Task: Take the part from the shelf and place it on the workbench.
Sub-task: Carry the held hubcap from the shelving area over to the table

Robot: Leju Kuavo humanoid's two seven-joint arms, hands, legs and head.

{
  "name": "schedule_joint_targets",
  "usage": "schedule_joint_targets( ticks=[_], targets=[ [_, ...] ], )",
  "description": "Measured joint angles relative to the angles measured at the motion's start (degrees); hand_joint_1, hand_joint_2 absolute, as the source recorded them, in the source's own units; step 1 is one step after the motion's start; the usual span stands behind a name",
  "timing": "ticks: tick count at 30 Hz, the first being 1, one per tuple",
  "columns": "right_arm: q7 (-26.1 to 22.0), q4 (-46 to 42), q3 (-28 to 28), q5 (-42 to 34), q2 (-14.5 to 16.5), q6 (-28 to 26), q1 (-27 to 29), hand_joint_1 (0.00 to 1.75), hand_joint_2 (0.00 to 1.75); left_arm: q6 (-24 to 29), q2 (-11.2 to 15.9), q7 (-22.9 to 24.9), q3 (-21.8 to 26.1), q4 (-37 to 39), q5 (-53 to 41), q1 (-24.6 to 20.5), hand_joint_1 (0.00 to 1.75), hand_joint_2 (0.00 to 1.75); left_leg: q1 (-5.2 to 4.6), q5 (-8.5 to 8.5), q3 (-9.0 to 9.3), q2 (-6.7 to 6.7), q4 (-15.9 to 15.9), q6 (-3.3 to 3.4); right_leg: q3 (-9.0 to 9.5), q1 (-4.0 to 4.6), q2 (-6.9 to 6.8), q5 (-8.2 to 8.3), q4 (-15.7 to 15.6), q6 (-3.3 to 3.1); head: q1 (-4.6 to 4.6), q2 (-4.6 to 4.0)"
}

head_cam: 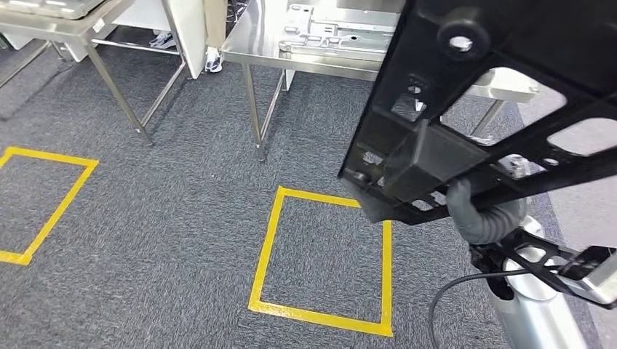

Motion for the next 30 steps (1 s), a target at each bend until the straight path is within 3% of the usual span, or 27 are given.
schedule_joint_targets(
  ticks=[2, 3, 4, 5, 7, 9, 12, 14, 15, 17, 19, 20, 21, 22, 24, 28, 30],
  targets=[
    [0.0, 0.0, 0.0, 0.0, 0.0, 0.1, -0.1, 1.75, 1.75, -0.1, 0.1, 0.0, 0.0, 0.0, -0.2, 0.2, 0.0, 1.75, -0.22, 0.02, -0.12, 1.27, 0.0, 0.22, -3.54, -0.08, -2.53, -3.8, 7.7, 0.37, 0.31, -0.01],
    [0.1, 0.1, 0.0, 0.0, 0.0, 0.2, 0.0, 1.75, 1.75, -0.3, 0.1, 0.0, 0.0, 0.0, -0.2, 0.3, 0.0, 1.75, -0.32, -0.01, -0.16, 1.85, 0.0, 0.25, -5.03, -0.19, -2.99, -4.95, 11.0, 0.49, 0.29, 0.0],
    [0.2, 0.1, 0.0, 0.0, 0.0, 0.2, 0.0, 1.75, 1.75, -0.6, 0.1, 0.0, 0.0, 0.0, -0.3, 0.3, 0.0, 1.75, -0.39, -0.05, -0.19, 2.34, 0.0, 0.24, -5.54, -0.27, -3.19, -5.01, 12.3, 0.55, 0.31, 0.01],
    [0.2, 0.1, 0.1, 0.0, 0.0, 0.3, 0.0, 1.75, 1.75, -0.8, 0.1, 0.0, 0.0, 0.0, -0.4, 0.3, 0.0, 1.75, -0.42, -0.09, -0.19, 2.74, 0.1, 0.19, -4.85, -0.3, -3.33, -4.03, 11.2, 0.53, 0.3, 0.01],
    [0.4, 0.2, 0.1, 0.0, 0.0, 0.5, -0.2, 1.75, 1.75, -1.1, 0.1, 0.0, 0.0, 0.0, -0.8, 0.1, 0.0, 1.75, -0.46, -0.22, -0.04, 3.28, 0.1, 0.0, -0.54, -0.23, -3.85, -0.54, 3.5, 0.18, 0.32, 0.01],
    [0.5, 0.1, 0.1, 0.0, 0.1, 0.5, -0.6, 1.75, 1.75, -1.2, 0.2, -0.1, 0.0, 0.0, -1.0, -0.1, 0.0, 1.75, -0.66, -0.35, 0.04, 3.58, 0.2, -0.37, 2.99, 0.13, -4.46, 1.4, -3.1, -0.48, 0.29, -0.01],
    [0.8, 0.1, 0.1, 0.2, 0.1, 0.5, -0.8, 1.75, 1.75, -1.1, 0.2, -0.1, 0.0, 0.0, -1.0, -0.2, 0.0, 1.75, -0.83, -0.38, 0.15, 3.81, 0.0, -1.26, 3.61, 0.39, -4.4, 1.52, -4.5, -1.32, 0.25, 0.0],
    [0.9, 0.1, 0.1, 0.3, 0.3, 0.5, -1.0, 1.75, 1.75, -1.1, 0.3, -0.1, 0.0, 0.0, -0.9, -0.2, 0.0, 1.75, -0.77, -1.36, -0.23, 2.98, 1.2, -1.9, 3.89, 0.09, -4.23, 1.79, -5.1, -1.97, 0.19, 0.01],
    [0.9, 0.1, 0.1, 0.4, 0.5, 0.5, -1.1, 1.75, 1.75, -1.0, 0.3, -0.1, 0.0, 0.0, -0.8, -0.1, 0.0, 1.75, -0.71, -2.75, -1.2, 2.29, 3.4, -2.16, 4.05, -0.08, -4.15, 1.91, -5.4, -2.27, 0.11, 0.01],
    [0.9, 0.2, 0.2, 0.7, 1.0, 0.6, -1.4, 1.75, 1.75, -1.0, 0.4, -0.1, 0.0, 0.0, -0.7, 0.1, 0.0, 1.75, -0.54, -6.42, -4.78, 1.2, 11.0, -2.5, 4.09, -0.06, -3.92, 1.91, -5.4, -2.64, -0.01, 0.0],
    [1.1, 0.2, 0.3, 0.9, 1.5, 0.7, -1.4, 1.75, 1.75, -1.0, 0.4, -0.1, 0.0, 0.0, -0.5, 0.3, 0.0, 1.75, -0.43, -7.72, -7.78, 1.01, 16.6, -2.74, 4.09, -0.02, -3.5, 1.82, -5.3, -2.72, -0.05, -0.01],
    [1.2, 0.3, 0.4, 1.0, 1.7, 0.8, -1.5, 1.75, 1.75, -1.0, 0.4, -0.1, 0.0, 0.0, -0.5, 0.3, 0.0, 1.75, -0.36, -6.74, -7.93, 1.01, 16.4, -2.79, 4.11, -0.02, -3.28, 1.75, -5.2, -2.68, -0.06, -0.01],
    [1.3, 0.3, 0.4, 1.0, 1.9, 0.9, -1.6, 1.75, 1.75, -0.9, 0.5, -0.1, 0.0, 0.0, -0.4, 0.3, 0.0, 1.75, -0.27, -4.74, -6.93, 1.0, 13.8, -2.79, 4.13, -0.05, -3.05, 1.63, -5.0, -2.59, -0.06, -0.01],
    [1.4, 0.3, 0.4, 1.0, 2.0, 1.0, -1.7, 1.75, 1.75, -0.9, 0.5, -0.2, 0.0, 0.0, -0.4, 0.3, 0.0, 1.75, -0.17, -2.46, -5.21, 0.91, 9.8, -2.73, 4.13, -0.08, -2.85, 1.46, -4.8, -2.43, -0.07, 0.0],
    [1.5, 0.3, 0.5, 1.1, 2.2, 1.1, -2.1, 1.75, 1.75, -0.9, 0.6, -0.2, 0.0, 0.0, -0.4, 0.3, 0.0, 1.75, -0.18, 0.14, -2.21, 0.46, 2.8, -2.33, 3.87, 0.08, -2.49, 1.16, -4.2, -1.93, -0.09, 0.0],
    [1.9, 0.4, 0.6, 1.1, 2.3, 1.2, -2.4, 1.75, 1.75, -0.9, 0.7, -0.4, 0.0, 0.0, -0.4, 0.3, 0.0, 1.75, -0.29, 0.43, -1.52, 0.22, 0.9, -0.95, 3.54, 0.04, -2.31, 1.1, -4.0, -0.71, -0.13, 0.0],
    [2.0, 0.4, 0.6, 1.1, 2.3, 1.1, -2.7, 1.75, 1.75, -0.9, 0.7, -0.5, 0.0, 0.0, -0.5, 0.2, 0.0, 1.75, -0.13, 0.71, -1.33, 0.39, 0.4, -0.21, 2.44, -0.11, -2.67, -0.67, -1.4, -0.14, -0.06, 0.01]
  ],
)
